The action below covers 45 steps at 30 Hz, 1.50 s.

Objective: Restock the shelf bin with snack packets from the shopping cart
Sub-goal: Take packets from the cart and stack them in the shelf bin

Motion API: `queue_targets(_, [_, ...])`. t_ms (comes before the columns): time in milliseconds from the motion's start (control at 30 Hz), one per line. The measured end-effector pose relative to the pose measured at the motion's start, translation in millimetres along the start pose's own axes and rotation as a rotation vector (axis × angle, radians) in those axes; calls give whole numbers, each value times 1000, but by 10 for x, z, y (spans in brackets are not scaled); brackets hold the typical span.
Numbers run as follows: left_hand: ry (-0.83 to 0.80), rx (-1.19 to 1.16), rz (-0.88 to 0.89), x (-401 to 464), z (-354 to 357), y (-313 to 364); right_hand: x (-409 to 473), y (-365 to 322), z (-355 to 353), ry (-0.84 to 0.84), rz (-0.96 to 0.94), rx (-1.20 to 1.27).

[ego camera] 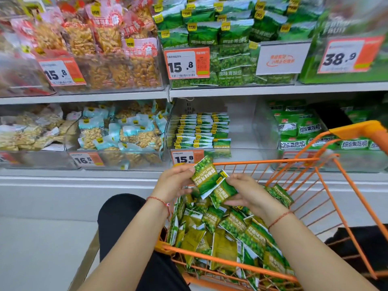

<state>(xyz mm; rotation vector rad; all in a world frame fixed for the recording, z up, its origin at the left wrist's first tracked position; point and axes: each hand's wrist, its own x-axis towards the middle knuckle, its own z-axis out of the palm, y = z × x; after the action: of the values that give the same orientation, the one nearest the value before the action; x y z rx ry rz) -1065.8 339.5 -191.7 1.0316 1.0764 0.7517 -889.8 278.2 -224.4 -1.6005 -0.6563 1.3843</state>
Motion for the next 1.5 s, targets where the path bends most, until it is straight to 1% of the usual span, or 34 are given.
queue_targets(100, [66, -360, -95, -1, 166, -108, 12, 4, -9, 4, 11, 296])
queue_targets(167, [87, -449, -137, -7, 302, -201, 9, -12, -31, 21, -24, 432])
queue_targets(267, [70, -476, -178, -32, 453, -264, 17, -24, -58, 16, -93, 441])
queue_targets(400, [59, -386, -139, -74, 532, -291, -25, -24, -70, -9, -143, 348])
queue_targets(467, [26, -338, -147, -84, 522, -294, -11, -19, -81, 1, -163, 369])
queue_targets(533, [-63, -197, -181, -102, 477, -212, -39, -41, -104, 35, -171, 395])
queue_targets(567, [-90, -30, -156, -70, 416, -171, -58, -56, -121, 46, -163, 416])
queue_targets(600, [-85, 182, -77, -6, 330, -137, -64, -63, -142, 57, -147, 456])
queue_targets(667, [-15, 574, 160, 136, 122, -65, -77, -80, -197, 89, -102, 569])
queue_targets(700, [-2, 722, 248, 199, 31, -46, -74, -81, -230, 107, -74, 619])
queue_targets(733, [-17, 854, 294, 264, -48, -38, -85, -100, -245, 116, -47, 657])
queue_targets(767, [-60, 997, 307, 317, -85, -53, -103, -119, -261, 119, -28, 673])
queue_targets(833, [-152, 1288, 275, 396, -69, -127, -123, -135, -275, 97, -5, 657])
queue_targets(900, [-187, 1484, 230, 427, -2, -229, -138, -126, -264, 56, 20, 608])
queue_targets(967, [-147, 1597, 247, 435, 64, -308, -123, -112, -245, 40, 34, 547])
queue_targets(1067, [-55, 1717, 310, 431, 131, -409, -99, -111, -244, 86, 16, 430])
queue_targets(1133, [-22, 1788, 259, 445, 198, -456, -98, -117, -249, 101, 6, 405])
queue_targets(1233, [20, 1827, 178, 495, 288, -504, -105, -109, -265, 105, 20, 512])
queue_targets(1333, [38, 1947, 244, 496, 336, -504, -136, -116, -271, 85, 42, 658])
queue_targets(1400, [34, 2016, 266, 471, 355, -493, -162, -130, -256, 93, 51, 667])
queue_targets(1500, [27, 2046, 301, 433, 378, -469, -224, -165, -222, 119, 41, 615])
